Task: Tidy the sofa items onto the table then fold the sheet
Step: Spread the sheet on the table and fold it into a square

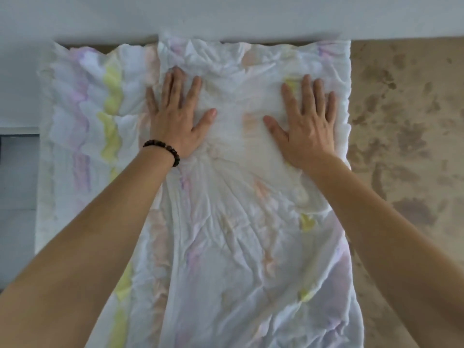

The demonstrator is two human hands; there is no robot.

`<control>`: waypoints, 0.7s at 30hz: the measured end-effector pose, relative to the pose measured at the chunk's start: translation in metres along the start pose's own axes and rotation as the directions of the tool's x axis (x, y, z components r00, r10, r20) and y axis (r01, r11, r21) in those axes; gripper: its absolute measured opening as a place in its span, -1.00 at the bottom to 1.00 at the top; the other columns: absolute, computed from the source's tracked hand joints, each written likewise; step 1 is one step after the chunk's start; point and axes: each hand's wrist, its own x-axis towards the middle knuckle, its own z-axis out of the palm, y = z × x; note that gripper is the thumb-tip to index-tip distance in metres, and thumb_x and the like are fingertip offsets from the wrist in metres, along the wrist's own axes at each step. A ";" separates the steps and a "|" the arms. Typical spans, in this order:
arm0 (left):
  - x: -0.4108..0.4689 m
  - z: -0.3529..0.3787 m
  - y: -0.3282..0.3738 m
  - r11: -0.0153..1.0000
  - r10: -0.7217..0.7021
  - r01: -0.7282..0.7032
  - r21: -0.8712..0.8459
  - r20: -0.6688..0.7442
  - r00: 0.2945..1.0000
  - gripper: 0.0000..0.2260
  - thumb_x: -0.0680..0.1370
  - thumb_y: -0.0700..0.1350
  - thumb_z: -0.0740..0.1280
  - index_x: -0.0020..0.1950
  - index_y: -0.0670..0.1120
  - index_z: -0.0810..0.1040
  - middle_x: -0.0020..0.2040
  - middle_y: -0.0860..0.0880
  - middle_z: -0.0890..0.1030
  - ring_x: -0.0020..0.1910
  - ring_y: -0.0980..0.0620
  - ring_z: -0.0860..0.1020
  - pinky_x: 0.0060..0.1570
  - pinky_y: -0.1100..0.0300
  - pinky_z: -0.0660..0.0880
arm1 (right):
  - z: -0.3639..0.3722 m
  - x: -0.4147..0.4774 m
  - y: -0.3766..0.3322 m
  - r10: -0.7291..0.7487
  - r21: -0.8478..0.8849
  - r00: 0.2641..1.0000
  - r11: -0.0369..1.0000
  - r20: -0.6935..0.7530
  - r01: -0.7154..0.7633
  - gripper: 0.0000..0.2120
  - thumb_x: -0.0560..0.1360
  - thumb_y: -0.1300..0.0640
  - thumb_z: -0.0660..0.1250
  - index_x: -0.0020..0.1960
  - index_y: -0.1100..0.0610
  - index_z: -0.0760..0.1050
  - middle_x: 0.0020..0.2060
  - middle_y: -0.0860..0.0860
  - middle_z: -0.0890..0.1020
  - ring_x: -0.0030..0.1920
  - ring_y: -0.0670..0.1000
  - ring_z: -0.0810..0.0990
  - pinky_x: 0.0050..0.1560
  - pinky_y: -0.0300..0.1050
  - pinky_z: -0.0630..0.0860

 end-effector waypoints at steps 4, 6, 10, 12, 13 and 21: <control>-0.053 -0.013 -0.006 0.972 -0.137 0.086 -0.219 -0.229 0.964 -0.51 0.61 0.15 0.16 0.46 -0.09 0.33 0.47 -0.19 0.29 0.46 -0.20 0.23 0.35 -0.17 0.19 | -0.010 -0.040 -0.045 -0.004 0.082 0.988 0.996 -0.155 0.017 -0.50 0.62 -0.06 0.19 0.48 0.14 0.33 0.51 0.22 0.23 0.52 0.25 0.15 0.49 0.22 0.05; -0.097 -0.014 -0.005 0.944 -0.212 0.102 -0.314 -0.339 0.917 -0.62 0.58 0.05 0.26 0.28 -0.18 0.48 0.21 -0.21 0.50 0.20 -0.24 0.45 0.11 -0.09 0.37 | -0.012 -0.064 -0.073 -0.067 0.169 0.976 0.980 -0.207 0.104 -0.60 0.58 0.03 0.30 0.37 0.14 0.47 0.36 0.20 0.44 0.38 0.23 0.38 0.35 0.15 0.31; -0.186 -0.010 -0.007 0.882 -0.260 0.119 -0.457 -0.259 0.930 -0.74 0.56 0.03 0.28 -0.05 -0.17 0.52 -0.17 -0.10 0.54 -0.17 -0.14 0.48 -0.14 0.04 0.44 | -0.009 -0.088 -0.126 -0.088 0.430 0.989 0.893 -0.120 0.132 -0.77 0.58 0.08 0.32 0.18 0.13 0.60 0.01 0.08 0.60 0.04 0.11 0.58 -0.02 0.07 0.54; -0.224 -0.007 -0.002 0.871 -0.264 0.168 -0.461 -0.153 0.952 -0.71 0.56 0.11 0.23 -0.18 -0.09 0.49 -0.27 0.01 0.50 -0.26 -0.04 0.45 -0.23 0.07 0.45 | -0.006 -0.090 -0.150 -0.091 0.516 0.996 0.853 -0.010 0.083 -0.81 0.59 0.05 0.29 0.11 0.09 0.61 -0.07 -0.01 0.60 -0.07 -0.01 0.59 -0.06 -0.01 0.56; -0.239 -0.004 0.001 0.875 -0.258 0.183 -0.447 -0.113 0.959 -0.70 0.56 0.13 0.23 -0.21 -0.06 0.47 -0.31 0.05 0.48 -0.29 0.00 0.43 -0.25 0.07 0.45 | -0.004 -0.090 -0.160 -0.098 0.520 0.995 0.851 0.028 0.069 -0.81 0.59 0.02 0.29 0.09 0.07 0.62 -0.10 -0.04 0.60 -0.12 -0.05 0.58 -0.06 -0.05 0.56; -0.278 0.010 -0.003 0.850 -0.220 0.151 -0.505 -0.081 0.972 -0.86 0.55 -0.05 0.37 -0.16 -0.08 0.54 -0.27 0.04 0.55 -0.25 0.01 0.47 -0.24 0.11 0.47 | 0.012 -0.083 -0.202 -0.086 0.385 0.972 0.923 0.218 -0.004 -0.73 0.53 -0.06 0.35 0.13 0.07 0.57 -0.03 -0.02 0.62 0.00 0.00 0.58 0.02 -0.09 0.55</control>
